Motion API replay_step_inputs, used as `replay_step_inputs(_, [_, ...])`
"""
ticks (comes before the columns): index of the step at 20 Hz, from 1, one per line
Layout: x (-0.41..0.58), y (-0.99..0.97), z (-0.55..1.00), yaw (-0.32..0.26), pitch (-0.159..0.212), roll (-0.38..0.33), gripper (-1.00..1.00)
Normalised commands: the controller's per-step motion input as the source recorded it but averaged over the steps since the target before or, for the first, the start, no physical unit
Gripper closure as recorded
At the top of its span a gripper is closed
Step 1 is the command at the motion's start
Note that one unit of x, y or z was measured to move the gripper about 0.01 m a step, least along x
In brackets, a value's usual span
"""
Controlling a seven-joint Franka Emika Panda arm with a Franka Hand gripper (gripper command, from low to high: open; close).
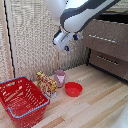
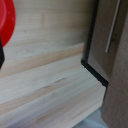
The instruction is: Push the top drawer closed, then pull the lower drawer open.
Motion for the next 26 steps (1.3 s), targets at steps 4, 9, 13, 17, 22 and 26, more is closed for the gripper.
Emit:
replay_step_inputs(4, [-0.017,0.09,0.21,0.058,-0.03,-0.34,-1.0])
replay_step_inputs(9, [-0.041,0.07,0.19,0.047,-0.038,-0.334,-1.0])
replay_step_inputs(13, [-0.024,0.03,0.06,0.025,-0.061,-0.275,-1.0])
replay_step_inputs(17, [0.0,0.0,0.0,0.034,-0.059,-0.265,-1.0])
replay_step_inputs(22, [0.0,0.0,0.0,0.042,-0.058,-0.261,-1.0])
replay_step_inputs(26, [0.0,-0.07,0.0,0.052,-0.054,-0.277,-1.0])
